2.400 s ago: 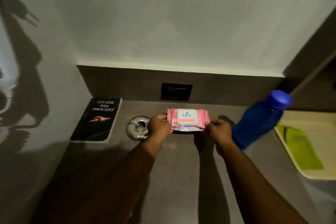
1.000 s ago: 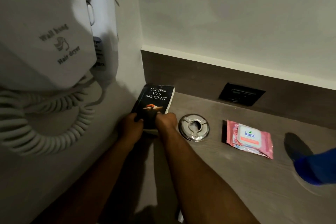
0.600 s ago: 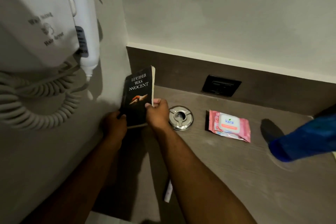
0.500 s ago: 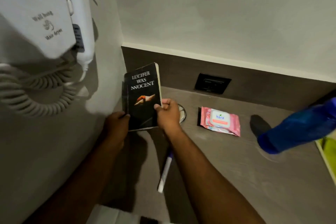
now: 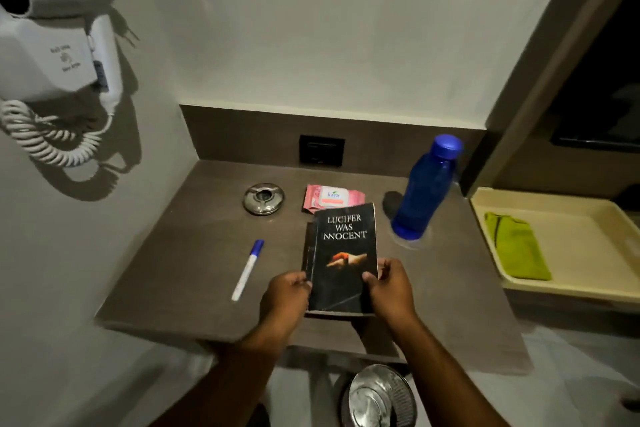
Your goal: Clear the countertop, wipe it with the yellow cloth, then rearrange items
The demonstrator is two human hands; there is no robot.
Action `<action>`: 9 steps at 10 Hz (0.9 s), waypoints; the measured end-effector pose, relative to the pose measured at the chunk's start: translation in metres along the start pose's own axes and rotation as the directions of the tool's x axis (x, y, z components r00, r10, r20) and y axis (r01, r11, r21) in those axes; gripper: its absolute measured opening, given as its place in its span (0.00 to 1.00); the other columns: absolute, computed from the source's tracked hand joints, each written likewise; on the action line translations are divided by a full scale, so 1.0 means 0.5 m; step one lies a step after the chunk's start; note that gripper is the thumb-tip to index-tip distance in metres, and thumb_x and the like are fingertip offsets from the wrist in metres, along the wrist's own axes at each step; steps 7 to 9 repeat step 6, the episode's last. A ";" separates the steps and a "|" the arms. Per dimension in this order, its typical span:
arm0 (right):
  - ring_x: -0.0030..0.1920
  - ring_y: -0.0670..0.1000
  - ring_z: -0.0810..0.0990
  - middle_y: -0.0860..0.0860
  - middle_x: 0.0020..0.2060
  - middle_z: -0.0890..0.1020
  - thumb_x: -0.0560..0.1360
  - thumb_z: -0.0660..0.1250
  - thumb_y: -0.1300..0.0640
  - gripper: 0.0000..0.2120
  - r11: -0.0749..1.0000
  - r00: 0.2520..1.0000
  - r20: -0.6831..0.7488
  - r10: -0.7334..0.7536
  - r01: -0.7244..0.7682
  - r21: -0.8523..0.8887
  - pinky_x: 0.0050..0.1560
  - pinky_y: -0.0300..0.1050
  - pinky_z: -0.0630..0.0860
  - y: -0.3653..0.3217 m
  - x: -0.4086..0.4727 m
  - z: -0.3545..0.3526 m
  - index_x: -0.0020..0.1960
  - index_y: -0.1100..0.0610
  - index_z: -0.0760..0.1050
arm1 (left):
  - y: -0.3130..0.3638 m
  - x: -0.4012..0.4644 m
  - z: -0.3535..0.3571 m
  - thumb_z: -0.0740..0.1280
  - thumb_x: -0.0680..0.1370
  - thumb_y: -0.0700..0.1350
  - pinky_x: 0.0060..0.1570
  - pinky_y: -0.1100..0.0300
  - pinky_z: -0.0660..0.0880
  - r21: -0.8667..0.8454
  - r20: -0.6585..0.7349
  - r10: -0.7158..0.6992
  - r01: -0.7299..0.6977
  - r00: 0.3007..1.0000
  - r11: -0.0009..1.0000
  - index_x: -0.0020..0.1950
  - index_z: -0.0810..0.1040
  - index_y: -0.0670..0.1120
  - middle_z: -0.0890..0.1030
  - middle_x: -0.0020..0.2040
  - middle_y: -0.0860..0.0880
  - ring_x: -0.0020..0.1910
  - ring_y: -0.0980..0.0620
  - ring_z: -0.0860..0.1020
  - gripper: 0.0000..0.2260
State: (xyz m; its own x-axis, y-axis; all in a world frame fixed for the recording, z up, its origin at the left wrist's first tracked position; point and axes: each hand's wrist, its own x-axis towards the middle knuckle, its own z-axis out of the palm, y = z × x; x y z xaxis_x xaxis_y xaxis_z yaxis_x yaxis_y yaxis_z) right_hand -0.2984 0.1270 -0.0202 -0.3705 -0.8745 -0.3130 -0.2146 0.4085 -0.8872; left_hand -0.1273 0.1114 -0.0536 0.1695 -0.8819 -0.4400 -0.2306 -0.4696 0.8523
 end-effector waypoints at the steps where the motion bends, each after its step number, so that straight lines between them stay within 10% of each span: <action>1: 0.50 0.52 0.78 0.56 0.53 0.80 0.76 0.68 0.63 0.09 0.995 0.999 -0.024 0.033 -0.035 -0.092 0.48 0.43 0.73 0.064 0.009 -0.008 0.52 0.54 0.70 | -0.021 -0.022 0.031 0.65 0.77 0.44 0.51 0.48 0.81 0.101 -0.014 -0.022 0.023 1.000 0.995 0.47 0.83 0.51 0.84 0.44 0.50 0.46 0.49 0.82 0.07; 4: 0.49 0.57 0.80 0.57 0.56 0.77 0.77 0.67 0.55 0.10 0.921 0.999 -0.038 0.018 -0.031 -0.389 0.53 0.49 0.76 0.121 0.041 0.018 0.56 0.58 0.74 | -0.036 -0.005 0.059 0.66 0.77 0.40 0.41 0.61 0.71 0.369 -0.104 0.058 -0.016 0.993 0.929 0.44 0.82 0.46 0.79 0.39 0.50 0.38 0.53 0.76 0.06; 9: 0.53 0.56 0.79 0.57 0.59 0.75 0.77 0.66 0.52 0.14 0.903 1.000 0.013 -0.013 0.017 -0.430 0.58 0.50 0.76 0.088 0.011 0.004 0.60 0.57 0.74 | -0.013 -0.025 0.024 0.66 0.76 0.44 0.48 0.53 0.79 0.427 -0.033 0.050 -0.031 0.998 0.904 0.42 0.79 0.49 0.82 0.46 0.46 0.44 0.48 0.79 0.04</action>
